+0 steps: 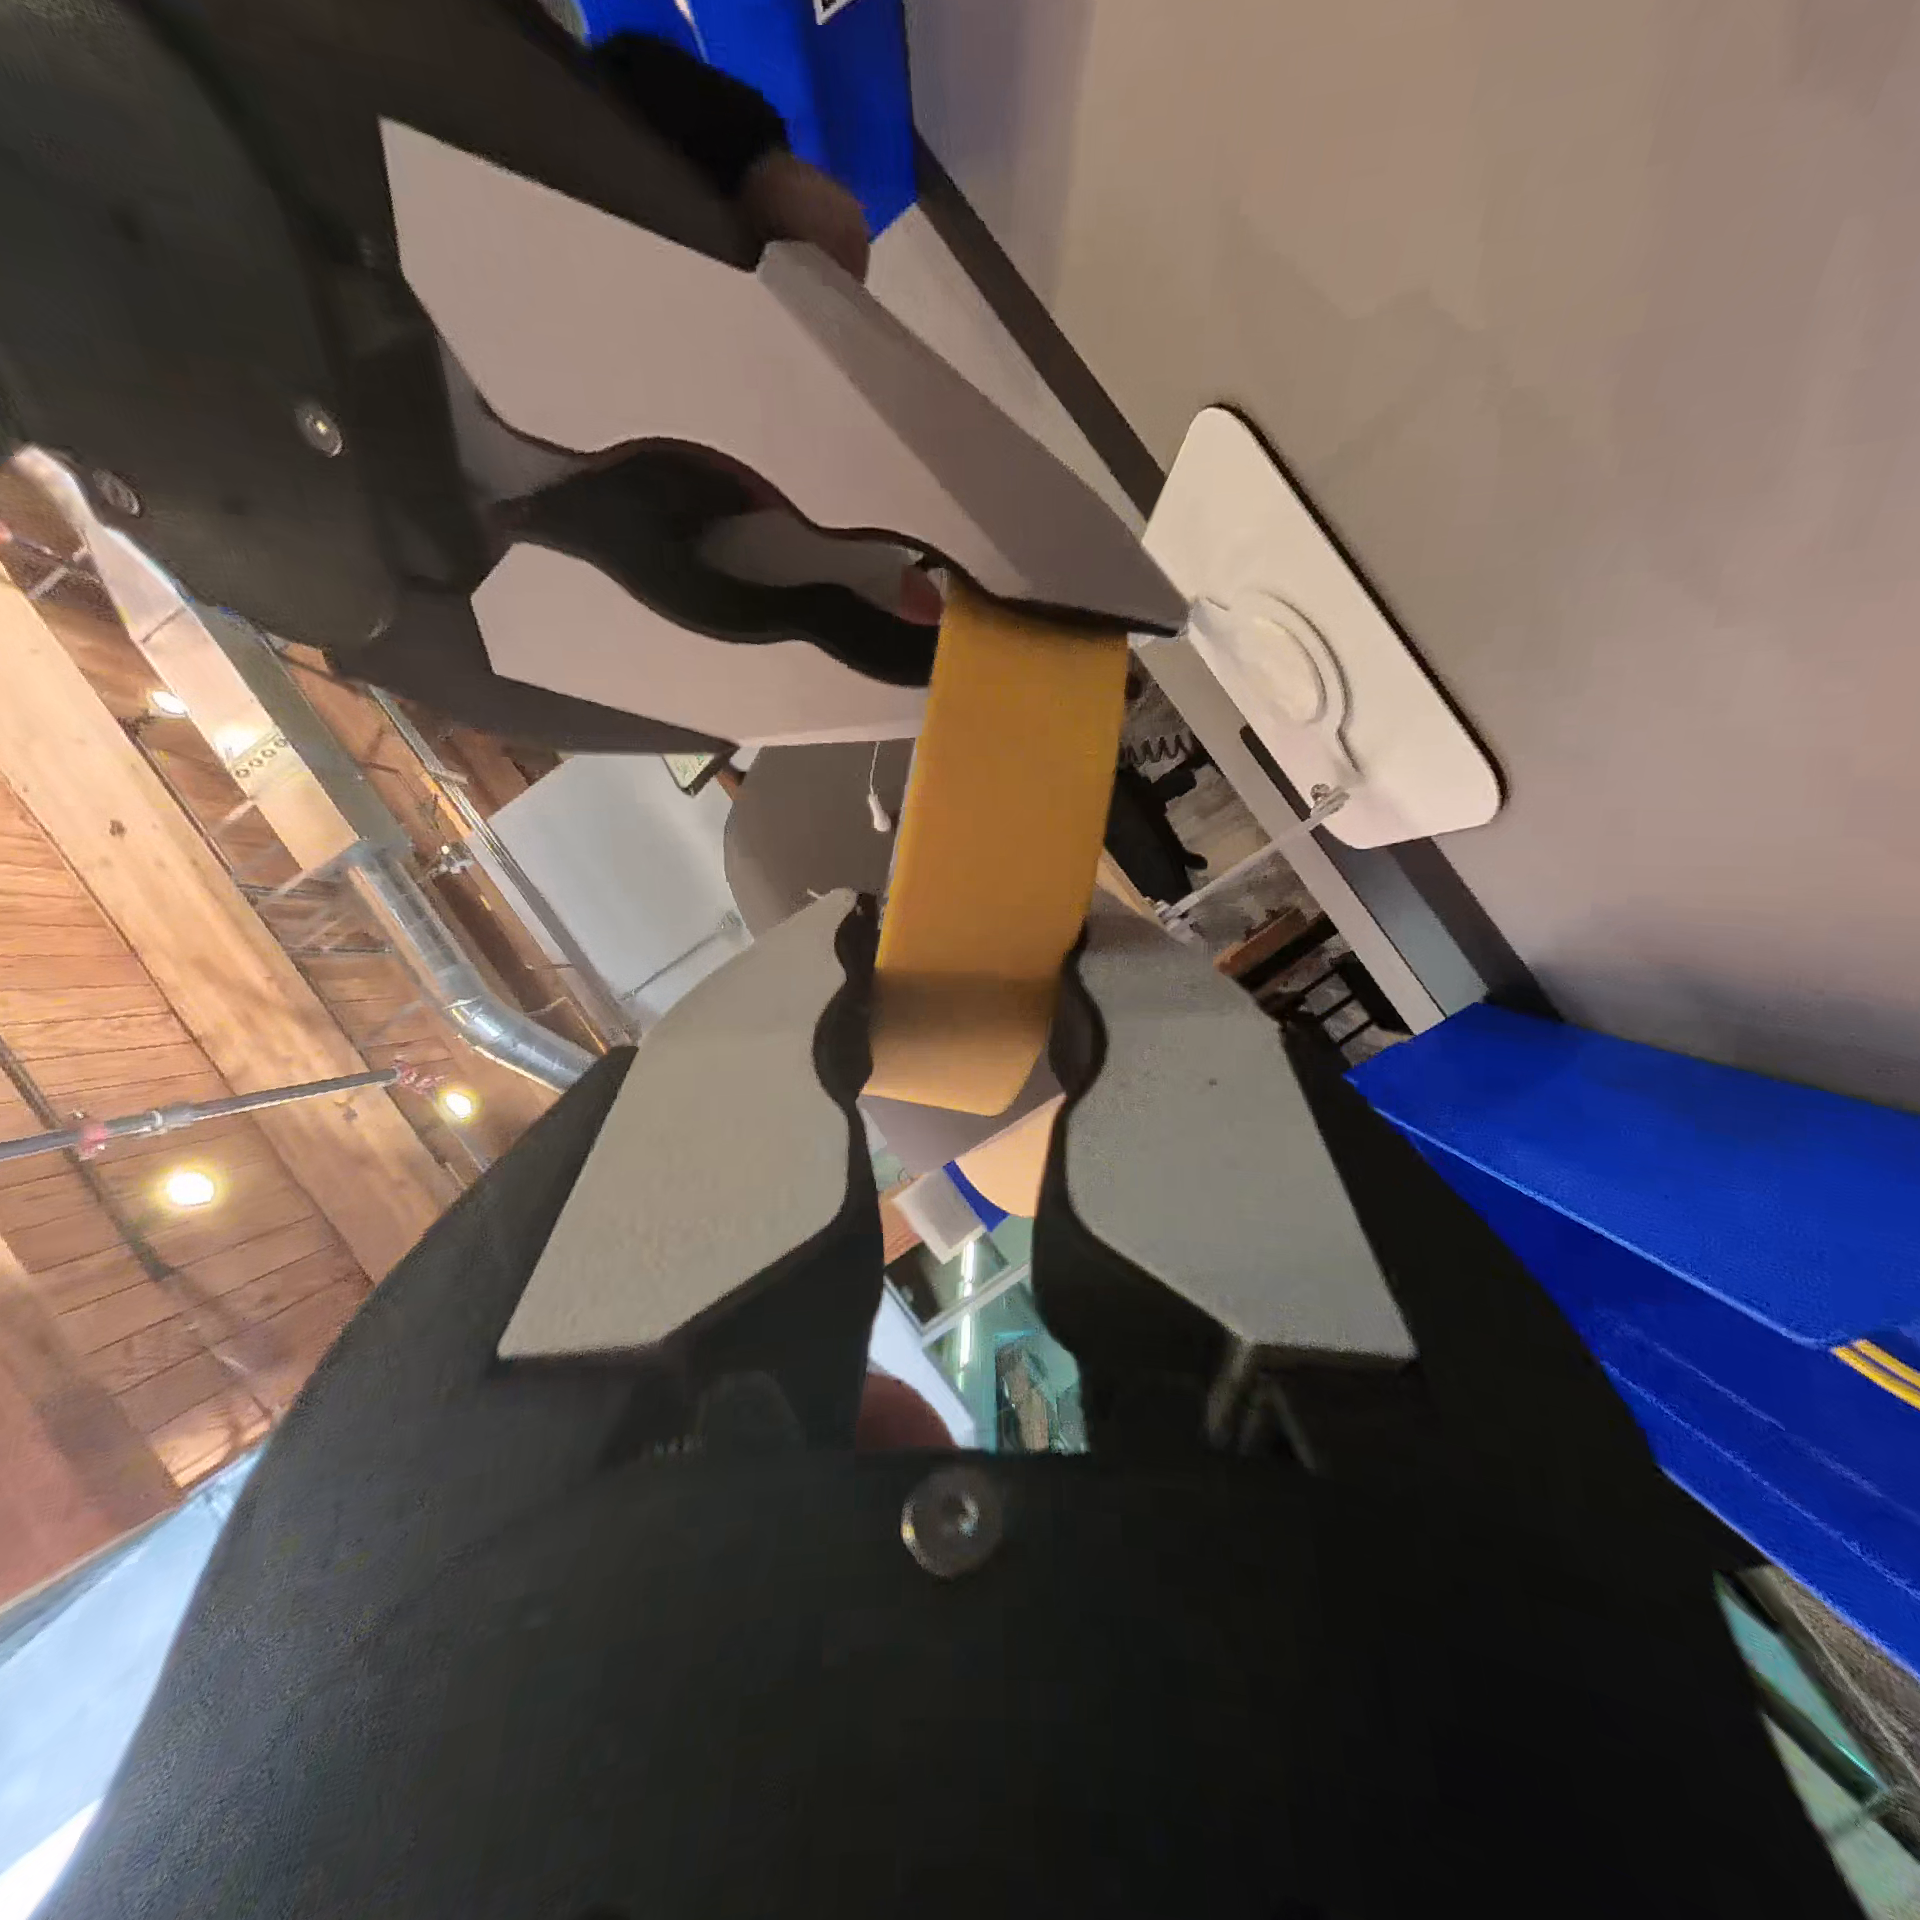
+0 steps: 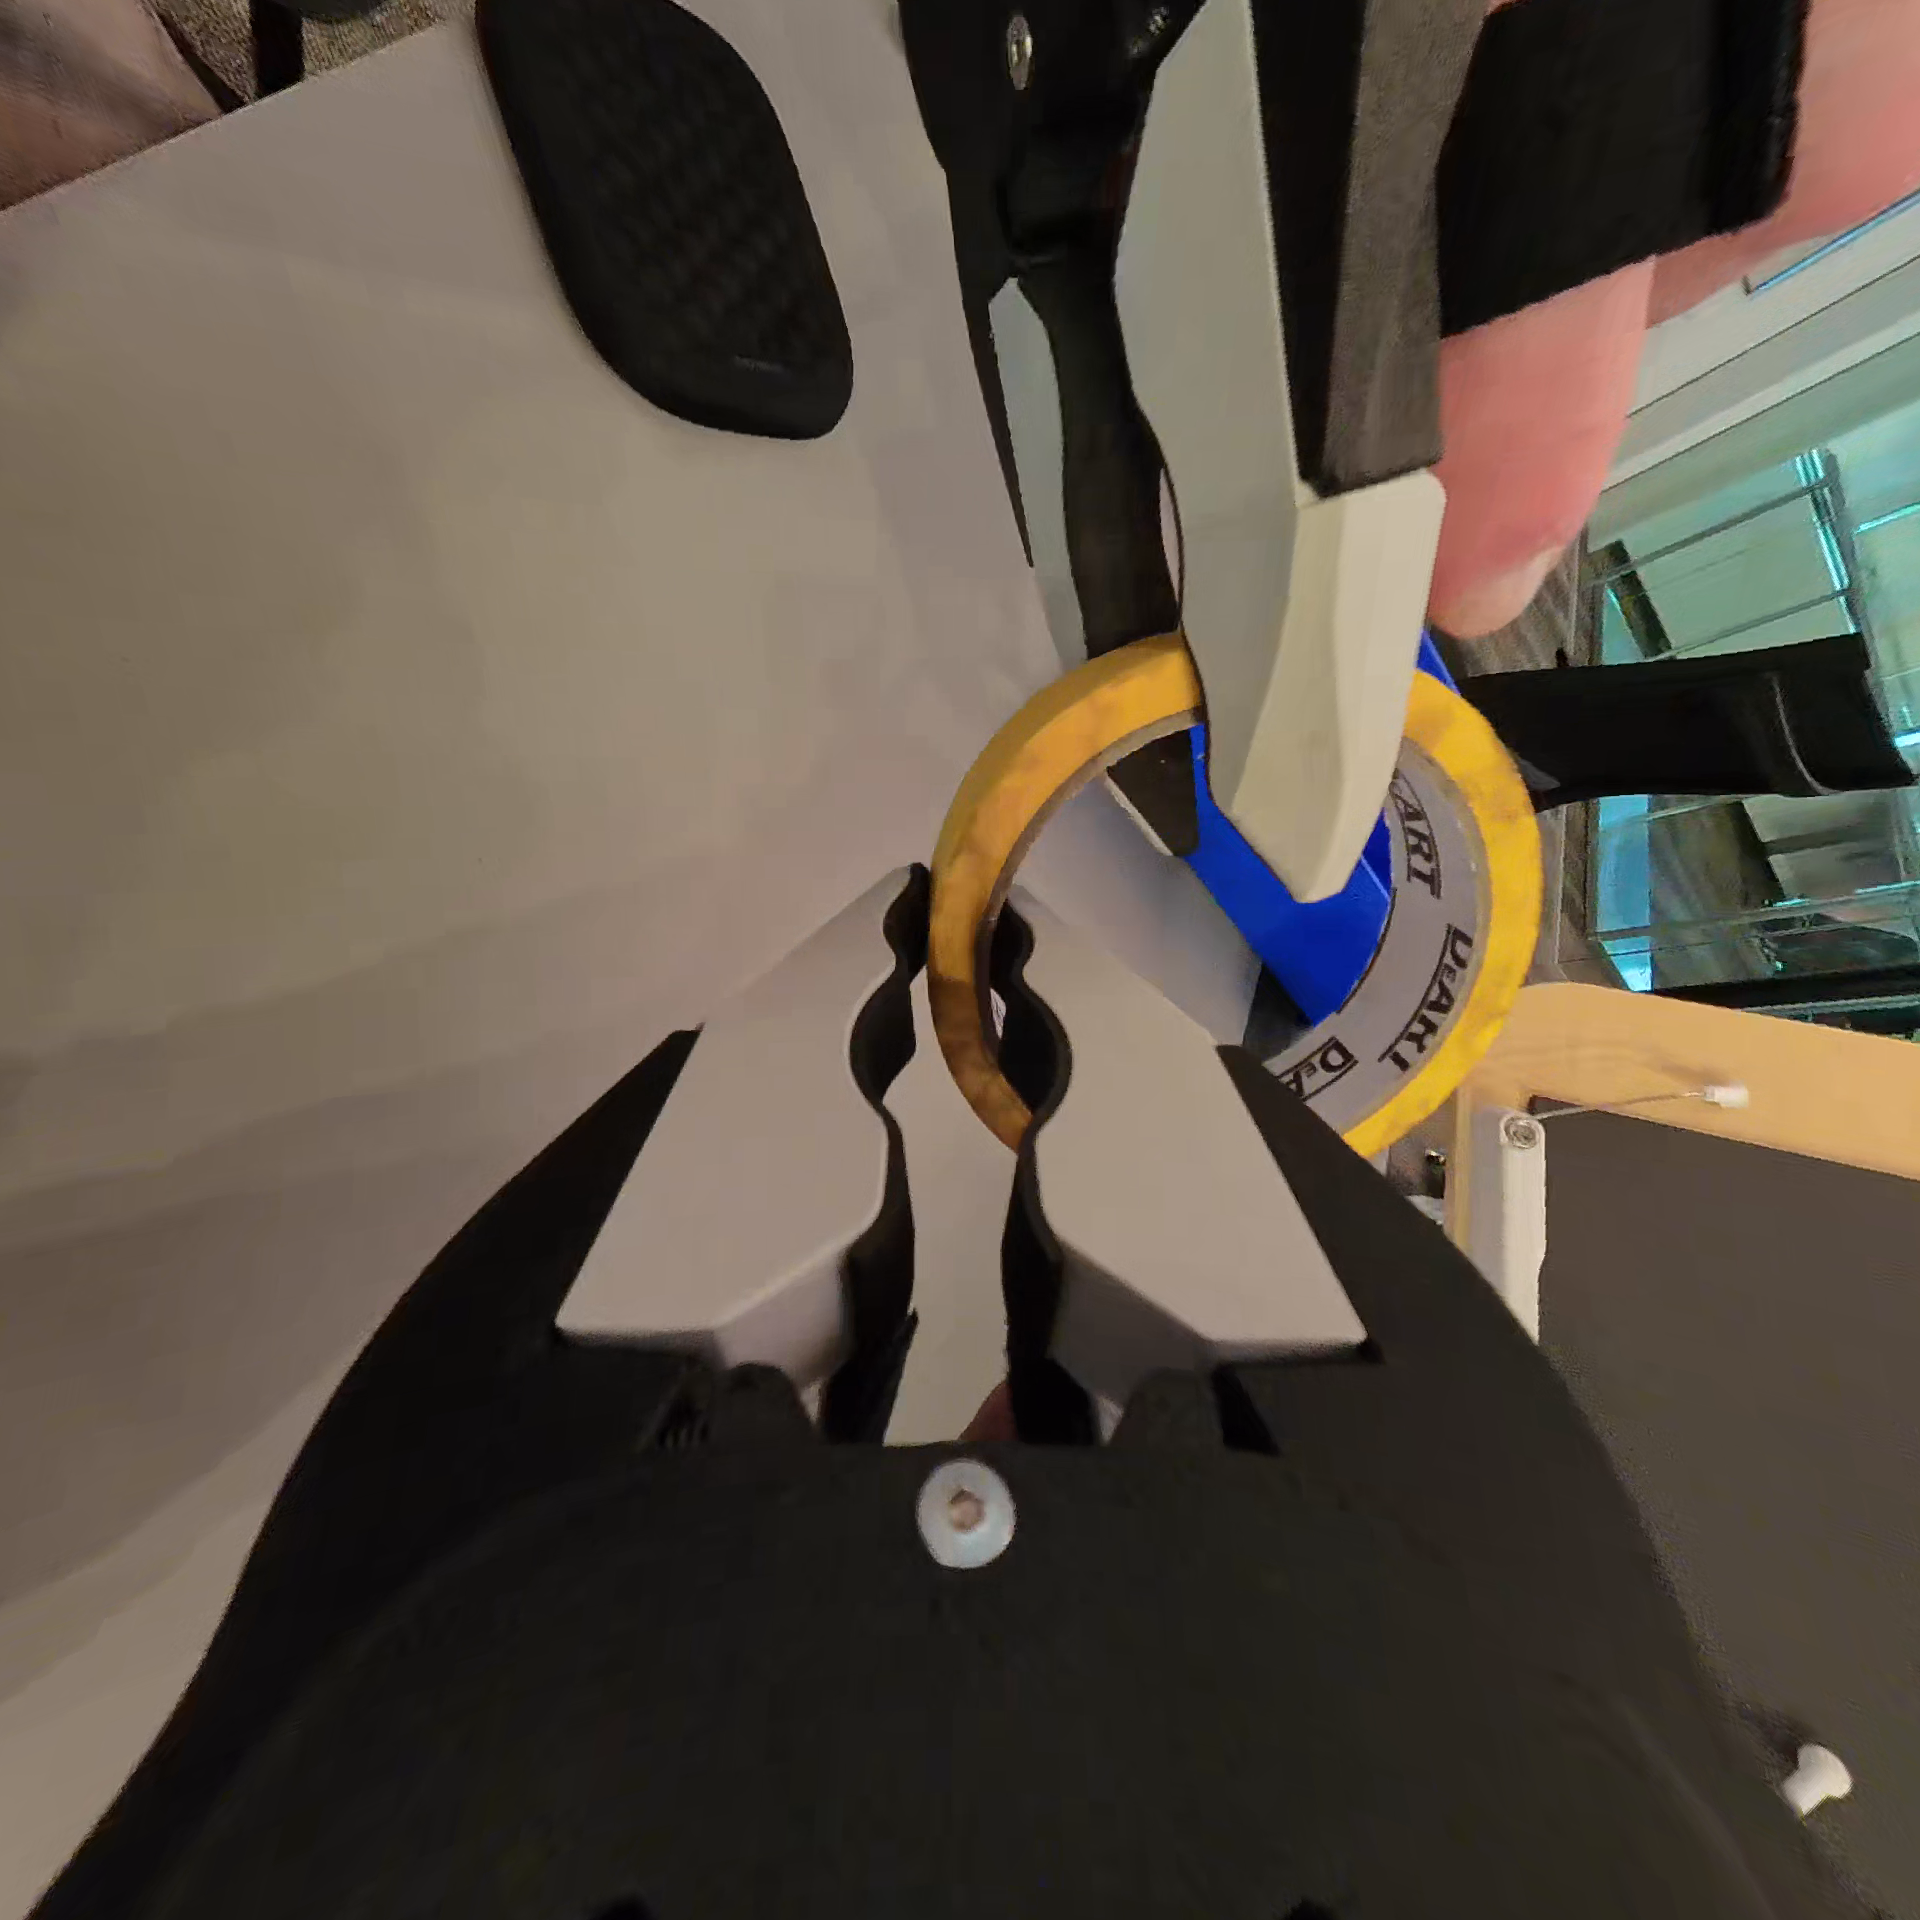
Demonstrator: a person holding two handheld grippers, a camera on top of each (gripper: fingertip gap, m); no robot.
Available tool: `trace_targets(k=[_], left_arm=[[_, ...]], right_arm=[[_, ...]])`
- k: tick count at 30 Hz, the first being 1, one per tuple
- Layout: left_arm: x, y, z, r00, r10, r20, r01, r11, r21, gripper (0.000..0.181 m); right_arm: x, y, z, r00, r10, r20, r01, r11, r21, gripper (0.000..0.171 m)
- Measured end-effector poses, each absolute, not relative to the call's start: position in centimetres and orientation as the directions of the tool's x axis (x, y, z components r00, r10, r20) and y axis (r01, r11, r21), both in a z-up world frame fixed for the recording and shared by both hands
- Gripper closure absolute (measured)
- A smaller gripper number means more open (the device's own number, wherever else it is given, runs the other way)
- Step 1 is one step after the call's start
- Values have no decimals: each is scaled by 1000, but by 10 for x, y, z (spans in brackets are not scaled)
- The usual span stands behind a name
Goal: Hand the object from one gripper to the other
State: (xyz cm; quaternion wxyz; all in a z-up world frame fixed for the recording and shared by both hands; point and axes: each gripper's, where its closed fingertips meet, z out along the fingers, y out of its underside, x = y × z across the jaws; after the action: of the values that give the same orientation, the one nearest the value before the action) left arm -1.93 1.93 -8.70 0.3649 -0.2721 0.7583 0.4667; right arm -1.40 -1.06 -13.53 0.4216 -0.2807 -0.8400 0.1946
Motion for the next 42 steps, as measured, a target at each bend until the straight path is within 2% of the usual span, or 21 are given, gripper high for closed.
trace_targets(k=[3,7,11,14,17,21,25,28,30,32,35,37,39,42], left_arm=[[-27,26,-84,-526,-82,-847,-803,376,462,151],[-43,36,-65,-254,-191,-948,-935,299,190,151],[-58,43,-50,93,-324,-941,-963,209,-168,152],[-61,44,-44,329,-418,-847,-895,149,-421,152],[-59,42,-41,496,-487,-719,-790,91,-606,153],[-50,36,-39,651,-570,-502,-610,2,-793,153],[-44,33,-36,751,-609,-255,-385,-90,-918,153],[-40,32,-42,778,-617,-118,-262,-147,-954,153],[-38,30,-47,772,-625,-112,-250,-137,-958,153],[-36,29,-49,762,-624,-175,-292,-90,-952,153],[-34,25,-48,724,-578,-377,-431,48,-901,129],[-35,22,-50,665,-503,-553,-566,145,-812,116],[-38,17,-48,592,-379,-711,-683,232,-693,116],[-39,9,-45,334,-134,-933,-878,316,-360,114]], right_arm=[[-19,-1,-127,-419,634,650,300,772,-560,161],[-25,14,-82,-202,614,763,229,787,-573,123],[-23,28,-51,-18,507,862,202,846,-493,109],[-22,34,-33,102,411,906,200,883,-424,113],[-21,38,-23,179,321,930,228,906,-356,121],[-22,51,-19,254,188,949,312,913,-264,142],[-24,53,-9,349,160,923,331,901,-281,157],[-26,54,-6,391,171,904,343,885,-316,161],[-26,54,-6,395,237,887,317,872,-374,164],[-27,57,-10,374,295,879,313,852,-419,165],[-27,64,-14,356,414,838,281,808,-518,165],[-26,66,-16,345,491,800,255,771,-584,165],[-27,70,-21,318,565,762,257,722,-642,165],[-30,79,-36,277,642,715,298,650,-699,165]])
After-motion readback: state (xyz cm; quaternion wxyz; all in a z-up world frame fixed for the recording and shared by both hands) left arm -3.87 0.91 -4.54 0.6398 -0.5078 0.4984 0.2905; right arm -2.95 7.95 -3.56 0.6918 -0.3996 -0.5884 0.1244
